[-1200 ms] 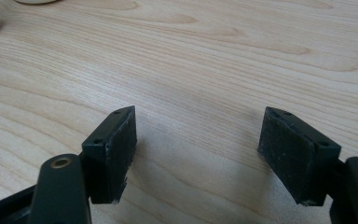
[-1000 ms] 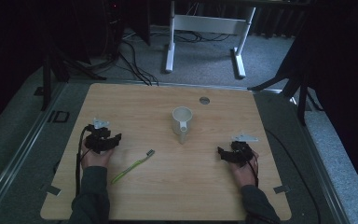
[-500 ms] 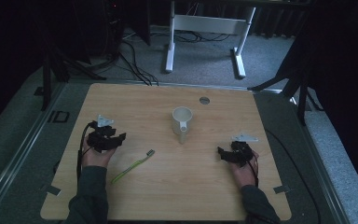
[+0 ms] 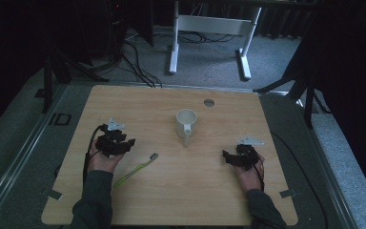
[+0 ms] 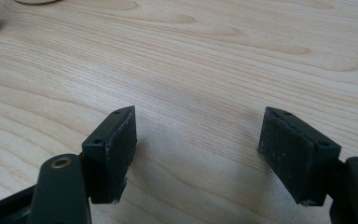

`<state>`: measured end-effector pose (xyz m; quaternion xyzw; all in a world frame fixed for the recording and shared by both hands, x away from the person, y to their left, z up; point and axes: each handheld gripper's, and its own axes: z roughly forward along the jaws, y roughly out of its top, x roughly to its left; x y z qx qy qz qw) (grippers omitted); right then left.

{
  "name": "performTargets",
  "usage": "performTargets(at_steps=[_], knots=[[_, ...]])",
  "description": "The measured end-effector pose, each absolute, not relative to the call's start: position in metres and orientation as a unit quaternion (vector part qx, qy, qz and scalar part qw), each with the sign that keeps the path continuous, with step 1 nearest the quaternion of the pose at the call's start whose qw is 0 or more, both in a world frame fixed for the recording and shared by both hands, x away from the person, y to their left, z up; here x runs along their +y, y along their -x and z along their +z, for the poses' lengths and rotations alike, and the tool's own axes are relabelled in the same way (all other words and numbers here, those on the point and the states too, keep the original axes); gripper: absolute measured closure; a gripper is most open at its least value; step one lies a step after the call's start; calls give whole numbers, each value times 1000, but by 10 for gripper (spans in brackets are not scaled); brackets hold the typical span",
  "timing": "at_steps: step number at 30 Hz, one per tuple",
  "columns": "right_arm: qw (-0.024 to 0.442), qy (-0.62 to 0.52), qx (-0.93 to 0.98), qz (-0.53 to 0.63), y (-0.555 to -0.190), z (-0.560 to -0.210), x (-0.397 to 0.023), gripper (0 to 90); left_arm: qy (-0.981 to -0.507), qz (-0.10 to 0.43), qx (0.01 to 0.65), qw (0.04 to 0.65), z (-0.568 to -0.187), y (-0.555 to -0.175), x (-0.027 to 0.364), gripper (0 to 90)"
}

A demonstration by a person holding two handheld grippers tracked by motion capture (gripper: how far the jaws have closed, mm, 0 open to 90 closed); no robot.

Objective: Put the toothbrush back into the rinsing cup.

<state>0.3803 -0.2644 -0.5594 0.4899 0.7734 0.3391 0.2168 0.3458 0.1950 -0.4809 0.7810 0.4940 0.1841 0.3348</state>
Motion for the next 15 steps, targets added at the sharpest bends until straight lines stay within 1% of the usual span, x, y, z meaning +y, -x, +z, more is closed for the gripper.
performTargets(at_steps=[9,15], knots=[[217,-490,773,339,-380,-559,-264,273,-802,168,472,325,-486,-342,179,569],[217,-489,774,339,-380,-559,-264,273,-818,152,460,310,-494,-340,168,593]])
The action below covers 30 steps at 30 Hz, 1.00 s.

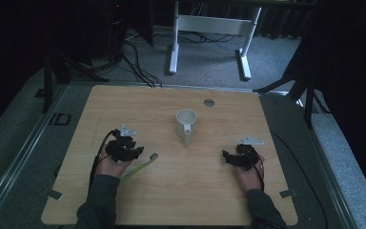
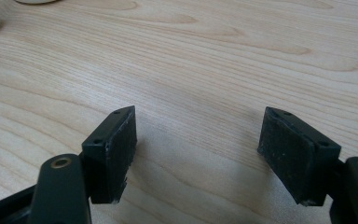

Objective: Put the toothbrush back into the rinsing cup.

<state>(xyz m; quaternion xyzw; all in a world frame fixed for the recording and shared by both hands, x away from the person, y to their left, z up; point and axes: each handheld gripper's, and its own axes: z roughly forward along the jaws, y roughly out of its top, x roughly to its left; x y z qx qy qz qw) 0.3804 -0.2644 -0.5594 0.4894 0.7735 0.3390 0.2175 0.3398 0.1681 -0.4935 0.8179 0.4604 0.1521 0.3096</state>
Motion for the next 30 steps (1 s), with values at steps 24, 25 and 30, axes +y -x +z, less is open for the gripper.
performTargets(at_steps=[24,25,30], knots=[[217,-489,773,339,-380,-559,-264,272,-851,127,431,270,-500,-335,162,625],[217,-489,774,339,-380,-559,-264,273,-852,127,431,269,-500,-335,162,629],[217,-489,774,339,-380,-559,-264,272,-858,124,426,259,-501,-335,161,636]])
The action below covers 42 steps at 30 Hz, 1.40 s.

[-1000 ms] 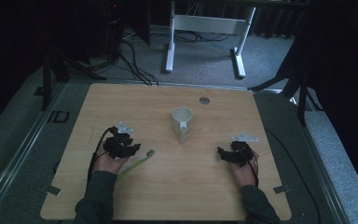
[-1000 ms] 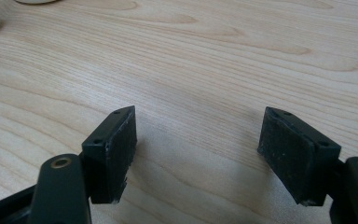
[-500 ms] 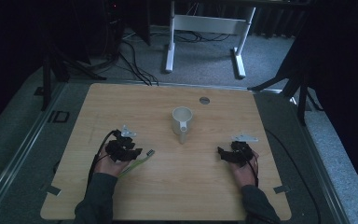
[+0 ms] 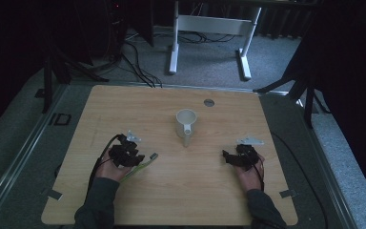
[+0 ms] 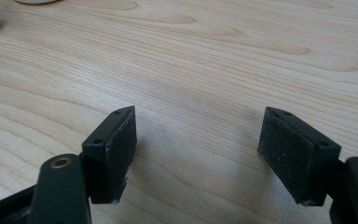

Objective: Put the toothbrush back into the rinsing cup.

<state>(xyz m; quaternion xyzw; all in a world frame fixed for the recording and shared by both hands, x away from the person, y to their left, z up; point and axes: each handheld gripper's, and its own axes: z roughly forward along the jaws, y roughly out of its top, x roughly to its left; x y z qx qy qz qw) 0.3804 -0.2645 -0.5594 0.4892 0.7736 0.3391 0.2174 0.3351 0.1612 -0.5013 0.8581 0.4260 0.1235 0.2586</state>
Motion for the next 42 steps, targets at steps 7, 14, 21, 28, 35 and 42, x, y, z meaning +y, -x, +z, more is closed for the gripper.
performTargets(at_steps=[7,14,21,28,35,42], knots=[[217,-489,773,339,-380,-559,-264,272,-868,119,417,243,-501,-334,160,649],[217,-490,773,339,-380,-559,-264,273,-876,113,411,225,-504,-333,156,678],[217,-489,773,339,-380,-559,-264,273,-886,100,404,206,-508,-333,154,707],[217,-490,773,339,-380,-559,-264,273,-893,88,399,187,-512,-333,152,724],[217,-490,773,339,-380,-559,-264,273,-899,82,397,167,-517,-334,148,735],[217,-489,773,339,-380,-559,-264,273,-901,77,396,157,-518,-335,147,750]])
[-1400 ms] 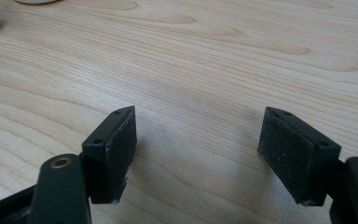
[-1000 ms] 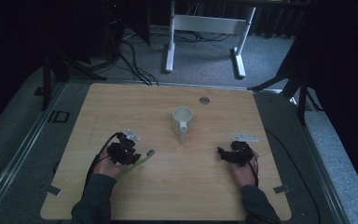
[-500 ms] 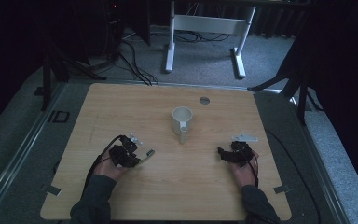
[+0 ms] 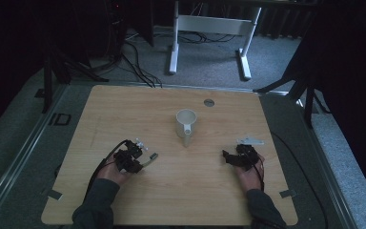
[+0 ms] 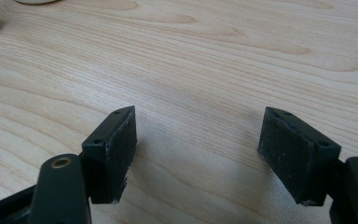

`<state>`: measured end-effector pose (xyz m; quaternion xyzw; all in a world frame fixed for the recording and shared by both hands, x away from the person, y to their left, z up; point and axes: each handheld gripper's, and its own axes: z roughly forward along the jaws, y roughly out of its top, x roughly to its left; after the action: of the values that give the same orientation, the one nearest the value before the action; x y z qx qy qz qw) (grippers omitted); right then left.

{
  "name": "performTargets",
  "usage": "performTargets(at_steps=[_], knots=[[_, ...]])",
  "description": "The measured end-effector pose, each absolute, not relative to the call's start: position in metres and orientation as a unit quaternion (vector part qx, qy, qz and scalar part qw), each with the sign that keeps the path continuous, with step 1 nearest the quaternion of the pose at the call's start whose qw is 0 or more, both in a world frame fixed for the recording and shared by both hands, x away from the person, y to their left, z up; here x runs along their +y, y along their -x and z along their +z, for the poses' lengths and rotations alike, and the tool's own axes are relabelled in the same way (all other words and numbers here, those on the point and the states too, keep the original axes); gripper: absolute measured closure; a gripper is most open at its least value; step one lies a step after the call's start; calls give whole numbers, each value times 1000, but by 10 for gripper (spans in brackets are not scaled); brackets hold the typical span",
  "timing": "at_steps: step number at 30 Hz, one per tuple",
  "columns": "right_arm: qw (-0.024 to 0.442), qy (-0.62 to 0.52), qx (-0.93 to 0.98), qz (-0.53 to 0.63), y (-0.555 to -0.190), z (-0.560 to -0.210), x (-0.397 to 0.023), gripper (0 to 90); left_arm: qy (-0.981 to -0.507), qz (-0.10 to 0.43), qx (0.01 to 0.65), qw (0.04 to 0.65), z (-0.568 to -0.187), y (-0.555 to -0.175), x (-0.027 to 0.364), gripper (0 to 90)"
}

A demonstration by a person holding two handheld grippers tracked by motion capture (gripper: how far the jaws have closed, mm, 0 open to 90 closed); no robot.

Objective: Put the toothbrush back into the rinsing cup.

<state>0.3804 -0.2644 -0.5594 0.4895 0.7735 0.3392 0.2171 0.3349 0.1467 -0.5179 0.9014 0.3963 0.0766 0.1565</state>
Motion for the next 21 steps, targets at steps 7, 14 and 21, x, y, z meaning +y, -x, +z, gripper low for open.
performTargets(at_steps=[7,14,21], knots=[[217,-489,774,338,-380,-559,-264,273,-907,72,389,144,-515,-336,145,760],[217,-489,774,339,-380,-559,-264,273,-913,71,383,125,-514,-338,141,760],[217,-489,774,339,-380,-559,-264,273,-917,58,380,107,-514,-340,139,772]])
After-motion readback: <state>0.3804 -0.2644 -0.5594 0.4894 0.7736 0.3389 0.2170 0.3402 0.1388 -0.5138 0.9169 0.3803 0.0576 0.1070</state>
